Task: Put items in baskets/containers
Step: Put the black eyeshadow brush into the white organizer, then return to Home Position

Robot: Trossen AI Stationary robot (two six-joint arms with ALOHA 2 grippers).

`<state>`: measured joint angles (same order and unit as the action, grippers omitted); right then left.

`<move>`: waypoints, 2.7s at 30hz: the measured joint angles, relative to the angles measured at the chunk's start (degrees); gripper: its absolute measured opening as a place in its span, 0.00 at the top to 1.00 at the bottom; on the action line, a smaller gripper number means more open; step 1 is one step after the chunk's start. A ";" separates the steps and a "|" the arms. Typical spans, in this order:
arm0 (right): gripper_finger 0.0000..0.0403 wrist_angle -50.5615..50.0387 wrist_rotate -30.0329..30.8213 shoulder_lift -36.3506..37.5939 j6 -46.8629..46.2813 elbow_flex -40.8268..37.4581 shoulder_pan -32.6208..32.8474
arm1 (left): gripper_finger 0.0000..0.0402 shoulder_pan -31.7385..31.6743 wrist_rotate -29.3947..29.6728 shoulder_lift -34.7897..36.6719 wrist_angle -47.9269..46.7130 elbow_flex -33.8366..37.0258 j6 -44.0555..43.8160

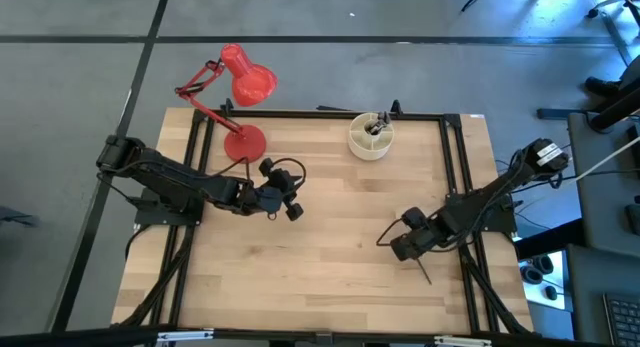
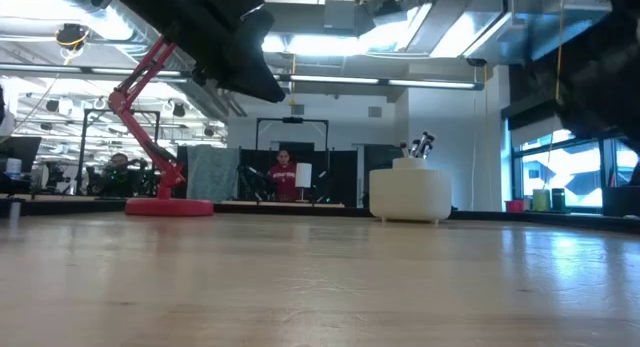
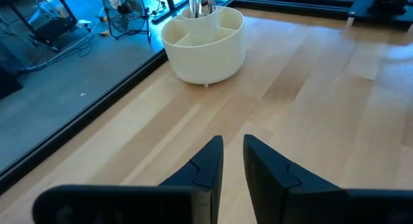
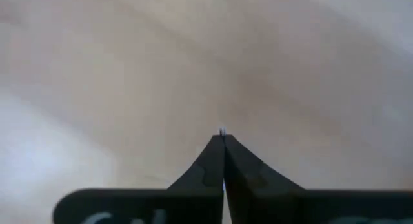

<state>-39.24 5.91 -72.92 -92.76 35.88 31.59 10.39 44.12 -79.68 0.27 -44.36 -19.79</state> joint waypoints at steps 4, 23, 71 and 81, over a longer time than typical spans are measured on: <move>1.00 -1.65 8.04 2.33 4.96 2.81 -0.92 | 0.85 -0.04 0.27 0.00 0.00 0.00 0.00; 1.00 10.74 46.59 11.26 39.78 4.19 -17.57 | 0.85 -0.04 5.68 -0.02 1.31 -0.04 2.09; 0.56 43.14 18.73 9.93 84.99 6.23 -53.14 | 0.89 -3.54 6.91 5.51 0.60 -0.04 6.89; 0.65 33.32 5.14 18.47 84.61 4.37 -39.68 | 0.94 -7.59 2.89 16.69 22.11 15.08 13.89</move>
<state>-5.92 11.05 -54.45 -8.15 40.25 -8.09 2.80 47.01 -62.99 22.38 -29.27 -5.91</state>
